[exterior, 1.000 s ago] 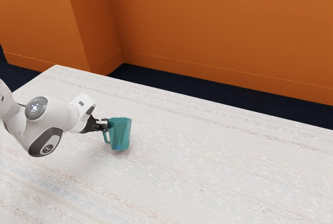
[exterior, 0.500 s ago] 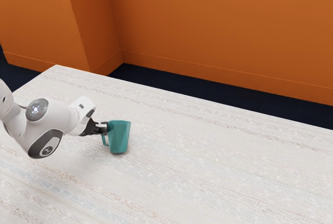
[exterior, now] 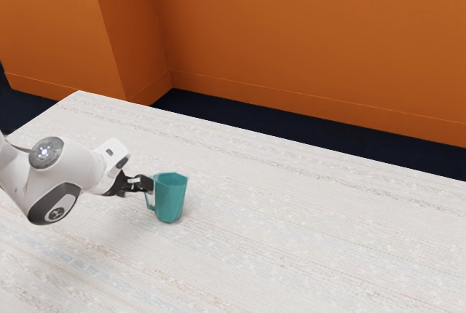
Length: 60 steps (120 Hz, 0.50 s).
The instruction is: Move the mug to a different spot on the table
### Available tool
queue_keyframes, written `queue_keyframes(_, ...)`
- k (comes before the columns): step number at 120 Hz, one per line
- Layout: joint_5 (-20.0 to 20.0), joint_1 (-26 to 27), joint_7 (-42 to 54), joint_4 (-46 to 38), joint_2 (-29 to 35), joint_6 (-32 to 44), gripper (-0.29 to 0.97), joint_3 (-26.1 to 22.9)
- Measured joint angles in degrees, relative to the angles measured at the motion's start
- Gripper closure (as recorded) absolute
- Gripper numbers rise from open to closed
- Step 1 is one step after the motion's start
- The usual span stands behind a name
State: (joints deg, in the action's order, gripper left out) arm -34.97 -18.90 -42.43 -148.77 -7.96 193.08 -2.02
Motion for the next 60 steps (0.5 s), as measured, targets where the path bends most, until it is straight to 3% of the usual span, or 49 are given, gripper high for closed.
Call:
queue_keyframes(44,0.0,-0.3,0.0,-7.4,14.7,-9.9,0.02,-0.1)
queue_keyframes(60,0.0,0.0,-0.1,-7.6,18.0,-14.8,0.01,-2.2)
